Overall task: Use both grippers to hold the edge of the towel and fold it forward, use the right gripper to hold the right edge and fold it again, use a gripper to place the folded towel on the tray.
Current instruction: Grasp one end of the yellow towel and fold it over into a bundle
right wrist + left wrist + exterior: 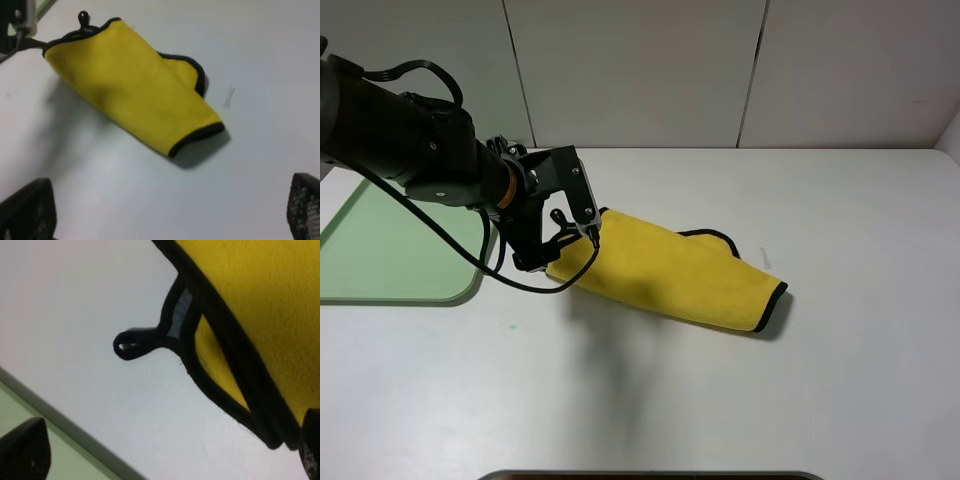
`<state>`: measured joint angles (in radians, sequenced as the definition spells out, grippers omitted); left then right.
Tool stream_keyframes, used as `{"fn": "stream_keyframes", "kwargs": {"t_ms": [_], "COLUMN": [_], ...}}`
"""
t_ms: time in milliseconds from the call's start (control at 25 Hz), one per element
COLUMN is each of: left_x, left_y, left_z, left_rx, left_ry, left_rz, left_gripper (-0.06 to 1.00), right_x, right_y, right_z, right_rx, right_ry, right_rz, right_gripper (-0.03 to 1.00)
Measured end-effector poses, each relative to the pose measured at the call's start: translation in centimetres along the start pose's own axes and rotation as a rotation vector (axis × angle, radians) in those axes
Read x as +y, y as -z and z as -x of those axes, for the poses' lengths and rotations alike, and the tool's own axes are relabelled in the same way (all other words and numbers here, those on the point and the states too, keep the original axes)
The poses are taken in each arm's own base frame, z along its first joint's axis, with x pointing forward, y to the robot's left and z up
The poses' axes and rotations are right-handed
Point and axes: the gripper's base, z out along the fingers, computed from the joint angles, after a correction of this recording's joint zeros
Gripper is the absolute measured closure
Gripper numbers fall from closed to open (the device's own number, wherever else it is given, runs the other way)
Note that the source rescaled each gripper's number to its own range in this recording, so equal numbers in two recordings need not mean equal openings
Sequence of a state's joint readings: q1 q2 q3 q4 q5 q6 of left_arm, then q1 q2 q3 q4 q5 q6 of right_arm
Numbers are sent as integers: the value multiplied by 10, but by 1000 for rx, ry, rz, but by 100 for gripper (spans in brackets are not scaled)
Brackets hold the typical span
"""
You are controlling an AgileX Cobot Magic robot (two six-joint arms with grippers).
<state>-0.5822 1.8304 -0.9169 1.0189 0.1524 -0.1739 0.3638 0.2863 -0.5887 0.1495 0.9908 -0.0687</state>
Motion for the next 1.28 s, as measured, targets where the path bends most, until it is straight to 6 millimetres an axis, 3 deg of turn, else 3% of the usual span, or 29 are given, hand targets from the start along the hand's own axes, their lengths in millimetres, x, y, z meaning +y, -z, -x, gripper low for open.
{"fn": "stream_keyframes", "kwargs": {"t_ms": [160,480,1280], "left_x": [0,0,-1], "left_y": [0,0,0], "left_z": [0,0,4], "left_rx": [-3,-3,-47], "left_ry": [1,2,2], "left_rz": [-1,-1,-8], "left_gripper": [-5,-5,-5], "right_x": [-1,1,1], "right_y": [-2,19,20], "right_z": [-26,-44,-45], "right_rx": [-2,-152,-166], "right_ry": [8,26,27], "right_rz": [-7,-7,-5], "right_gripper": [-3,-3,-3]}}
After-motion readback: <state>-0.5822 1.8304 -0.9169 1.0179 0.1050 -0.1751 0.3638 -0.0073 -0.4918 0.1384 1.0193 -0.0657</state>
